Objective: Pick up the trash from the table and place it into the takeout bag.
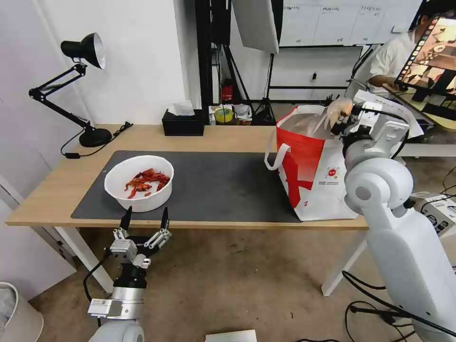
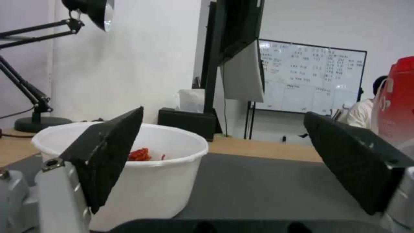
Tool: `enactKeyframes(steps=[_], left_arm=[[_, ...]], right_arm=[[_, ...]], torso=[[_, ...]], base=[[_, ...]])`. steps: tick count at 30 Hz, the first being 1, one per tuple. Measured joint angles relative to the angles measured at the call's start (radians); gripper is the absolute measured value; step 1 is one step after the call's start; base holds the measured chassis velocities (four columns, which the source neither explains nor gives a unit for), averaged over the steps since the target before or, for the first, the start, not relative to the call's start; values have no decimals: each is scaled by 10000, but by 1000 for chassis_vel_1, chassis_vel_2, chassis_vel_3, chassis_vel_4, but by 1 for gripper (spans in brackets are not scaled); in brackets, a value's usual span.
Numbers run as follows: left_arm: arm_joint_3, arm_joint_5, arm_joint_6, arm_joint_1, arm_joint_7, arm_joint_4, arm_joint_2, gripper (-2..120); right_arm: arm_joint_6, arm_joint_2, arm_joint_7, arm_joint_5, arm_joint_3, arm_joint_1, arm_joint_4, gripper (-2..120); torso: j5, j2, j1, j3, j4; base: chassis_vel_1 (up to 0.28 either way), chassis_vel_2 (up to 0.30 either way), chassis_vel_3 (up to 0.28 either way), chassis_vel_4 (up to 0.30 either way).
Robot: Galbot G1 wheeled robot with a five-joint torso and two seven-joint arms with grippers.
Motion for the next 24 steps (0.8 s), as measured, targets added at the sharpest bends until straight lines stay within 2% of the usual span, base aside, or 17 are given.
enactKeyframes(steps=[15, 18, 19, 21, 24], left_arm=[[-7, -32, 0, -18, 9, 29, 4, 100], [-7, -32, -1, -12, 11, 29, 4, 100], [-7, -32, -1, -12, 11, 29, 4, 100], [-11, -30, 0, -11, 12, 23, 2, 100], [-14, -28, -1, -6, 12, 6, 1, 100]], right_arm=[[34, 168, -7, -57, -69, -29, 76, 4], [55, 181, -31, -70, -57, -23, 111, 20], [55, 181, -31, -70, -57, -23, 111, 20], [62, 188, -34, -73, -35, -10, 140, 30], [65, 194, -34, -76, -10, -9, 170, 39]], torso=[[-1, 0, 0, 0, 0], [0, 0, 0, 0, 0], [0, 0, 0, 0, 0], [-1, 0, 0, 0, -1], [0, 0, 0, 0, 0]], base=[[0, 0, 0, 0], [0, 0, 0, 0], [0, 0, 0, 0], [0, 0, 0, 0], [0, 0, 0, 0]])
